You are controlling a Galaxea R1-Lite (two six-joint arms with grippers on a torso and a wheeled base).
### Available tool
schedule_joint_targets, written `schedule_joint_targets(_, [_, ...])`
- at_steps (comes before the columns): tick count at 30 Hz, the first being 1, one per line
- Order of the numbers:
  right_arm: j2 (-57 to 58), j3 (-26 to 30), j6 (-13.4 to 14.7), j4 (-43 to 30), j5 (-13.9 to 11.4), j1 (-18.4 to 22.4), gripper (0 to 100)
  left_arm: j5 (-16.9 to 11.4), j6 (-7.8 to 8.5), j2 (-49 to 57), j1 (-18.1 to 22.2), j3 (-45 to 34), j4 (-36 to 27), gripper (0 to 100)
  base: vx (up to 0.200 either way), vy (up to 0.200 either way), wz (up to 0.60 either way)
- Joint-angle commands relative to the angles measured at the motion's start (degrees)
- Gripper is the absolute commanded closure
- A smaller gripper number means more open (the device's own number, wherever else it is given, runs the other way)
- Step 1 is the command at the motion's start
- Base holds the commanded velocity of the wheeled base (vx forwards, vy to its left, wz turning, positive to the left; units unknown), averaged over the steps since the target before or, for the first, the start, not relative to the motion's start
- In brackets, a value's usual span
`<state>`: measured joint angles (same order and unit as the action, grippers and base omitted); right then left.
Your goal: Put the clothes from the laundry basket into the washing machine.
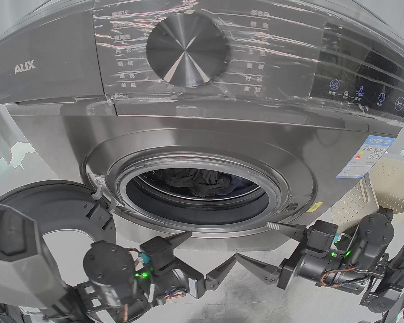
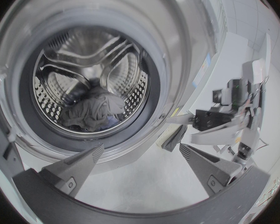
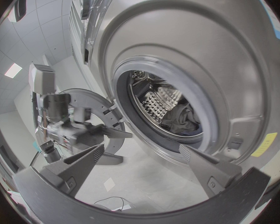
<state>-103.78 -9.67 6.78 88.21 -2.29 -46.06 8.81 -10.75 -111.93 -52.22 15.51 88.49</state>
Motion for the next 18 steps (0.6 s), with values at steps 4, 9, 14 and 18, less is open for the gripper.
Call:
schedule_joint_targets(4, [10.8,7.6,-0.4,-0.1,0.4,5.0,0,2.6,-0.59,18.8,-2.4,-10.8,0.1,0,0.000,0.000,0.00])
schedule_joint_targets(9, [17.5,9.7,-1.8,-1.8,1.9,8.3,0,3.1,0.38,21.5,-1.8,-15.4,0.1,0,-0.160,0.000,0.00])
schedule_joint_targets(14, [22.5,9.6,-1.9,-6.4,2.1,9.8,0,5.3,0.82,23.4,-1.1,-15.4,-0.2,0,-0.200,0.000,0.00])
schedule_joint_targets(18, [29.2,9.7,-1.5,-14.7,8.3,12.3,0,5.4,1.52,27.6,0.1,-15.5,-0.9,0,-0.200,0.000,0.00])
